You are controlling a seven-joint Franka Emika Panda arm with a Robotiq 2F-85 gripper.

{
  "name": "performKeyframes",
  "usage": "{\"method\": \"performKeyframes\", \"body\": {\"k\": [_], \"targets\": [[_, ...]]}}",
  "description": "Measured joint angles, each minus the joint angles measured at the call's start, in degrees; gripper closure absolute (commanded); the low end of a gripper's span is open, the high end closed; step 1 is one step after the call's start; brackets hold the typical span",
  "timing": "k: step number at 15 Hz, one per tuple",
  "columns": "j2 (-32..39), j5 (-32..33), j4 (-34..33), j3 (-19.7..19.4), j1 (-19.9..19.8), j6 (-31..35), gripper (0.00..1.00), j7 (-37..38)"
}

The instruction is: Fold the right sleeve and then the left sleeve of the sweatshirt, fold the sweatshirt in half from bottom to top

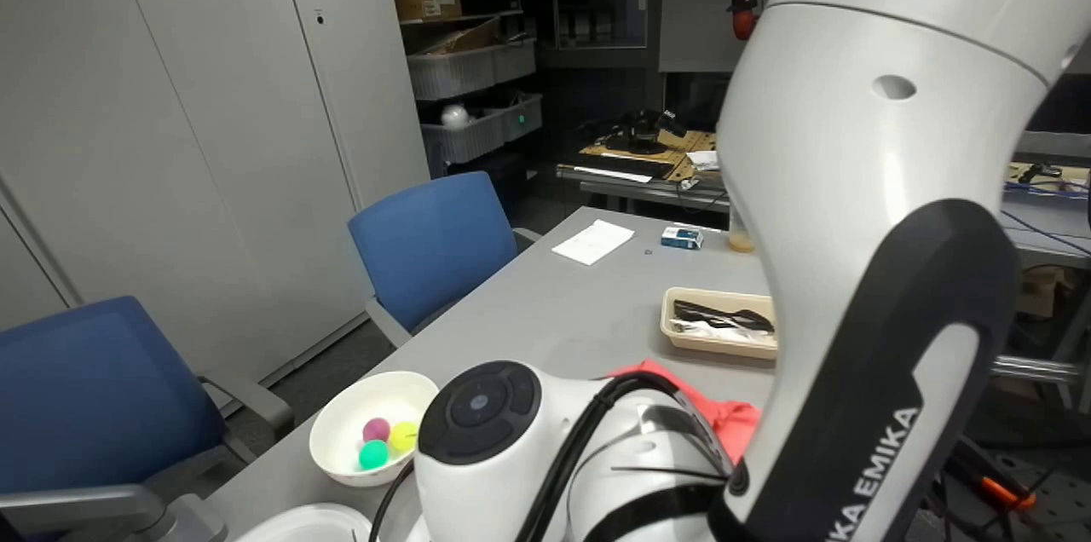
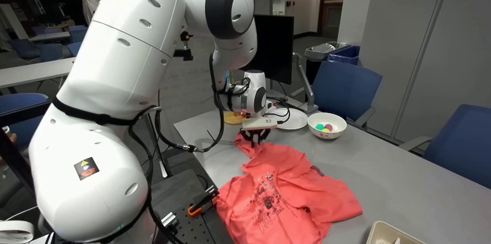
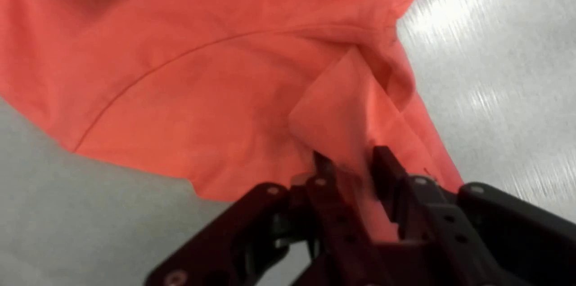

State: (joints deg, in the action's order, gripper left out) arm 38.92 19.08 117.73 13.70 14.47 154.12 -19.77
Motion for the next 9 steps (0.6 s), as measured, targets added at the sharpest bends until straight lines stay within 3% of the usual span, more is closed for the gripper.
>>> {"method": "performKeyframes", "body": {"k": [5,9], "targets": [[-1.05,-0.05,0.54,0.02,-0.20,0.03,0.99,0.00],[-6.05,-0.04,3.72,0.22,-0.69,-1.49,0.99,-0.02]]}}
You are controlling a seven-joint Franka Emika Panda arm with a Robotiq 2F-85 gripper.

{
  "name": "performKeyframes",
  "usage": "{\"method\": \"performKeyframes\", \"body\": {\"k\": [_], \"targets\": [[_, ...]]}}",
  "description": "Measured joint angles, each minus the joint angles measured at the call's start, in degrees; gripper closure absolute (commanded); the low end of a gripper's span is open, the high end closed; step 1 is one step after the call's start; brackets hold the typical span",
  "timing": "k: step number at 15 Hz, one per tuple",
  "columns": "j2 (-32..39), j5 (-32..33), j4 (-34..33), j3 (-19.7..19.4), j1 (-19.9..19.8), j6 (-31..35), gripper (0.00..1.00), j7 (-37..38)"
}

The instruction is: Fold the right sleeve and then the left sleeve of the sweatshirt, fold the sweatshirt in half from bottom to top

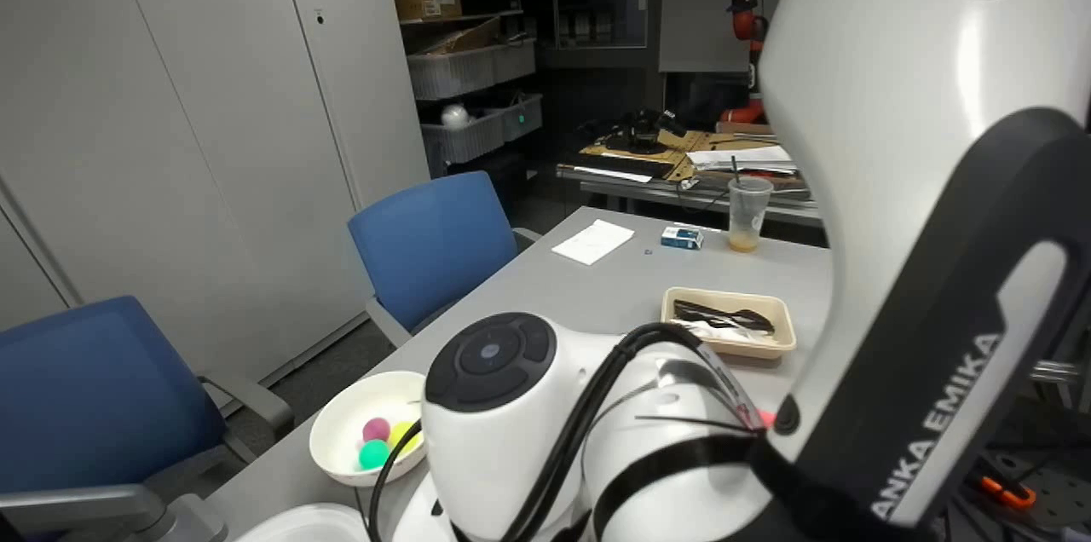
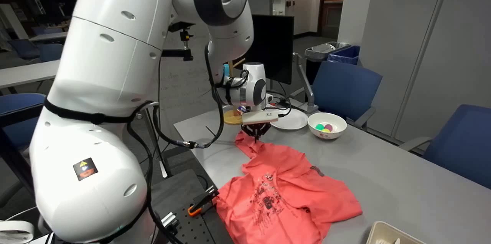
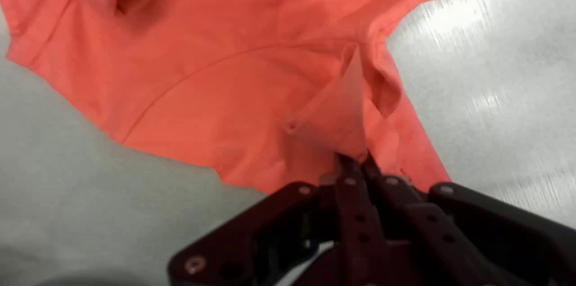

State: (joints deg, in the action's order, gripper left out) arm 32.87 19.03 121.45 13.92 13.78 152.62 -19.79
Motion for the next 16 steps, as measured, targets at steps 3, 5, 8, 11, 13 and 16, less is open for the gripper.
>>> {"method": "performKeyframes", "body": {"k": [3,5,8,11,13,16], "targets": [[-6.05,0.25,3.70,-0.87,-0.58,-1.90,0.99,0.12],[-10.22,0.81,6.25,-2.60,-0.87,-2.13,0.99,0.59],[-16.06,4.80,9.79,-7.04,-0.97,-2.14,0.99,3.92],[-20.75,11.97,12.67,-11.98,-1.30,-2.14,0.99,10.47],[-23.18,17.90,14.21,-14.61,-1.86,-2.50,0.99,16.42],[-25.89,26.33,15.73,-16.38,-3.48,-4.94,0.99,25.80]]}}
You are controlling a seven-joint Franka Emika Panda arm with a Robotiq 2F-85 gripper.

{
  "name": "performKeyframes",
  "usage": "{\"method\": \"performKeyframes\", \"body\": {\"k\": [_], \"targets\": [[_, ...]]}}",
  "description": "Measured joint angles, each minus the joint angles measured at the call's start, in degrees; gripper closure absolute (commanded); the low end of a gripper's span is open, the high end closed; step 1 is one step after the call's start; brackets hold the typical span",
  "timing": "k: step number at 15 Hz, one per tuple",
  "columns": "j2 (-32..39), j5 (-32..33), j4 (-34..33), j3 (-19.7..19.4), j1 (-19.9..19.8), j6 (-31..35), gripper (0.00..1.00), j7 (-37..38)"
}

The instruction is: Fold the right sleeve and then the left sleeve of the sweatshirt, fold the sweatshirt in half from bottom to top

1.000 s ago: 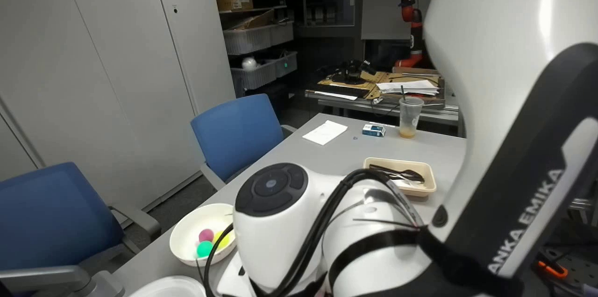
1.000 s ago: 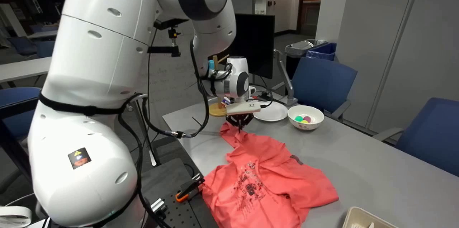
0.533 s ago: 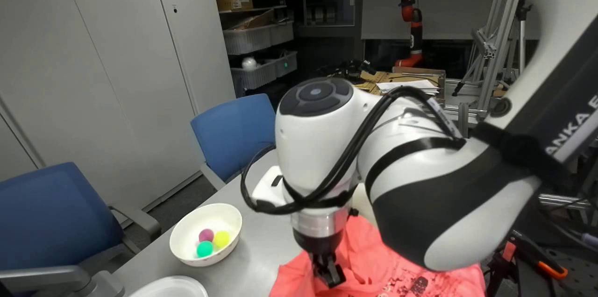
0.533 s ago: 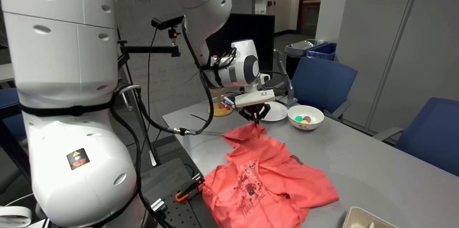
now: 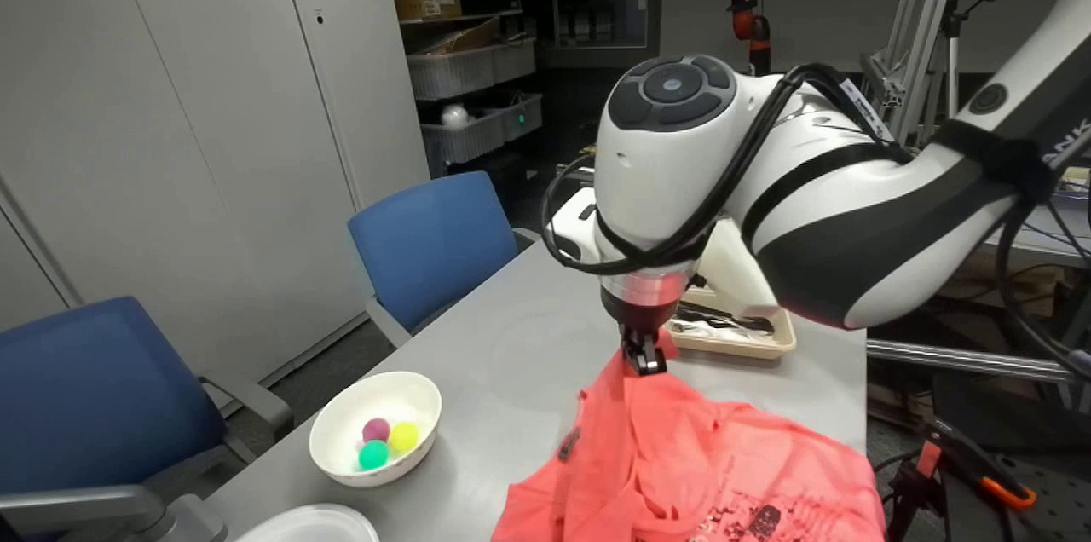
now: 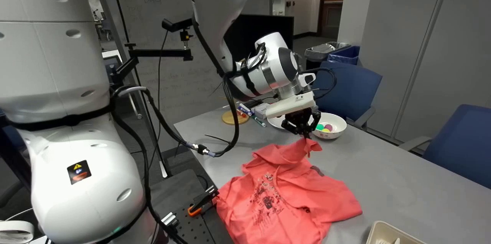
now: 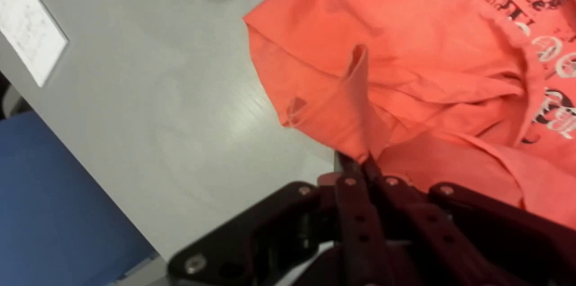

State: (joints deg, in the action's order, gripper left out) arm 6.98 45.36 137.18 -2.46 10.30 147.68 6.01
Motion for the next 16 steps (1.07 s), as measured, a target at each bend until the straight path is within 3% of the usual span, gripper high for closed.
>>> {"method": "performKeyframes", "body": {"k": [4,5,6,12,16], "targets": [[-1.86,9.46,0.75,-0.09,-1.99,-5.03,0.99,12.25],[-1.88,10.71,0.82,-0.03,-2.26,-6.13,0.72,14.41],[-1.85,11.06,1.00,0.10,-2.55,-6.79,0.71,15.62],[-1.59,8.68,3.14,1.20,-3.44,-5.90,0.26,14.96],[-1.73,3.56,5.33,2.26,-3.55,-1.96,0.00,9.31]]}}
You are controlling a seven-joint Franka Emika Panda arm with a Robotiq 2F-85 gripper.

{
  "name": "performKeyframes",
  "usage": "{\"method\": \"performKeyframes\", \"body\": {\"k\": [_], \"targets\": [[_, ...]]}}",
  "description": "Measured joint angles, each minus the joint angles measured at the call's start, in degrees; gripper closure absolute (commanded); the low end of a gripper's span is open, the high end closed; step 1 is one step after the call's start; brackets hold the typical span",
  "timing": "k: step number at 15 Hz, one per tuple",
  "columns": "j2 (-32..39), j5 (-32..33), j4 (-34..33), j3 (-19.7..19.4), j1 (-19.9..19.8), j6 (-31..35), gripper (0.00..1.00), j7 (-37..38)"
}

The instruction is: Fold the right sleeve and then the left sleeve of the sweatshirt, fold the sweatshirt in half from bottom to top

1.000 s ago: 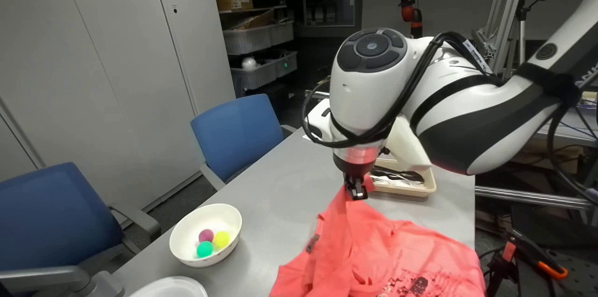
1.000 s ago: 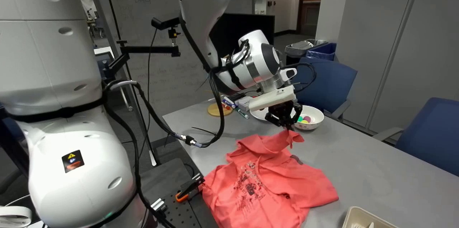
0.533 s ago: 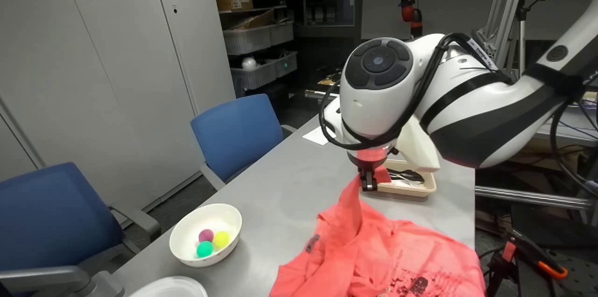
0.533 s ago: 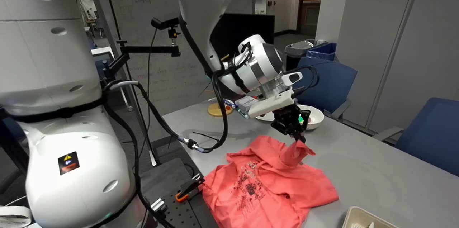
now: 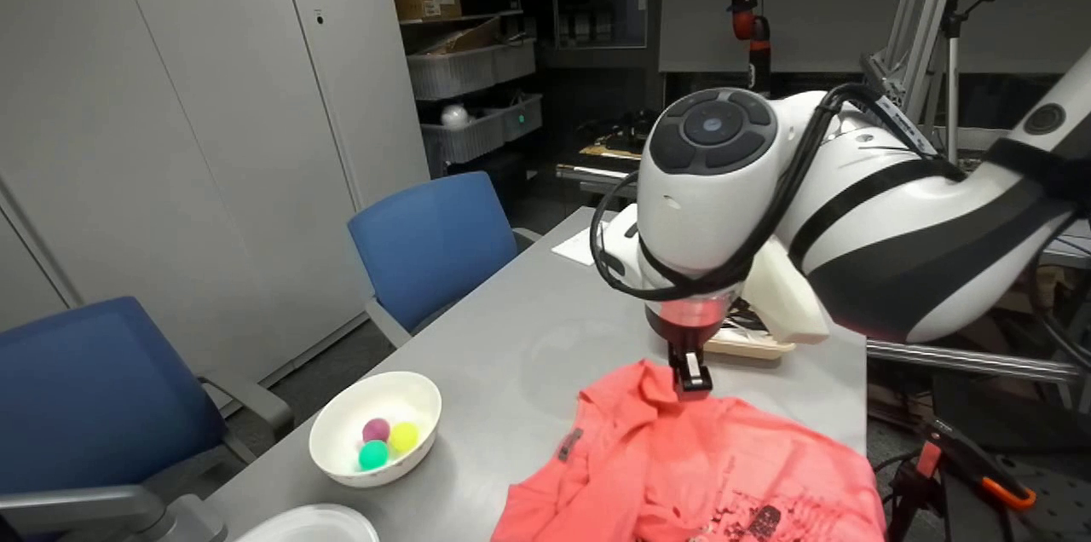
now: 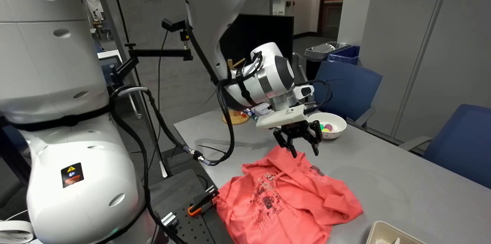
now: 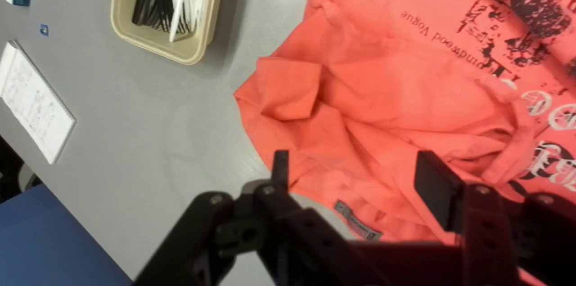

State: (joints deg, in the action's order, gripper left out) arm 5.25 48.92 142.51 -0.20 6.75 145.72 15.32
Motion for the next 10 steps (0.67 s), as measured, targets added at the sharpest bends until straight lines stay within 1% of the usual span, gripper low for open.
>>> {"method": "performKeyframes", "body": {"k": [2,4,8,10], "targets": [[-0.01,-4.13,1.49,0.67,-0.04,3.50,0.00,-4.85],[0.05,-10.82,3.43,1.70,-0.09,8.02,0.00,-11.62],[2.72,-29.00,6.14,5.23,-0.12,15.13,0.00,-26.34],[5.79,-38.57,5.91,8.97,-1.76,16.49,0.00,-31.82]]}}
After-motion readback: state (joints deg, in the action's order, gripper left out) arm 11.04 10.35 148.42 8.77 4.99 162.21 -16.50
